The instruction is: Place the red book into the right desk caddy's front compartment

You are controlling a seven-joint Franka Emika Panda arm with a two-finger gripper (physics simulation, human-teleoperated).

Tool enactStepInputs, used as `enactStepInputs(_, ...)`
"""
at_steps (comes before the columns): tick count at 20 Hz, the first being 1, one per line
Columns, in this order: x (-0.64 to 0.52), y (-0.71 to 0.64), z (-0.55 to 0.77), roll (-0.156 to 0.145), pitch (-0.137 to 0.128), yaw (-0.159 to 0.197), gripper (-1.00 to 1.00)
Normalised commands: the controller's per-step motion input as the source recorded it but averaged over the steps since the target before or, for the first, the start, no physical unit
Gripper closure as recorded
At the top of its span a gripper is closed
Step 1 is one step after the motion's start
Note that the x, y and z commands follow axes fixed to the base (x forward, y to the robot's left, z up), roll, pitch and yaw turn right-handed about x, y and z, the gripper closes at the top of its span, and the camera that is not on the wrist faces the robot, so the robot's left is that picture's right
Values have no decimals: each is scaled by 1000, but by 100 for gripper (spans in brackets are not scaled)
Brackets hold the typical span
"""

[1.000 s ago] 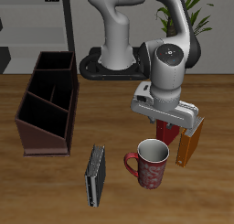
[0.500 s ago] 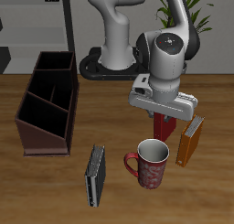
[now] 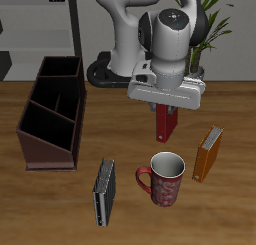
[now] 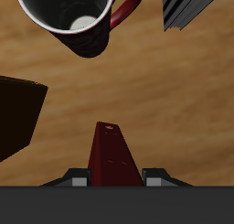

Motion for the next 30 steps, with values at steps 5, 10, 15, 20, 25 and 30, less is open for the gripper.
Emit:
enactStepInputs(5, -246, -382, 303, 0, -56, 155, 100)
enactStepInputs(10, -223, -412, 178, -31, -45, 127, 100)
enactStepInputs(15, -148, -514, 198, -57, -33, 96, 100)
enactStepInputs(20, -143, -549, 254, -83, -26, 40, 100)
enactStepInputs(25, -121, -226, 120, -42, -15, 27, 100)
enactStepInputs(30, -112, -304, 148, -62, -18, 11, 100)
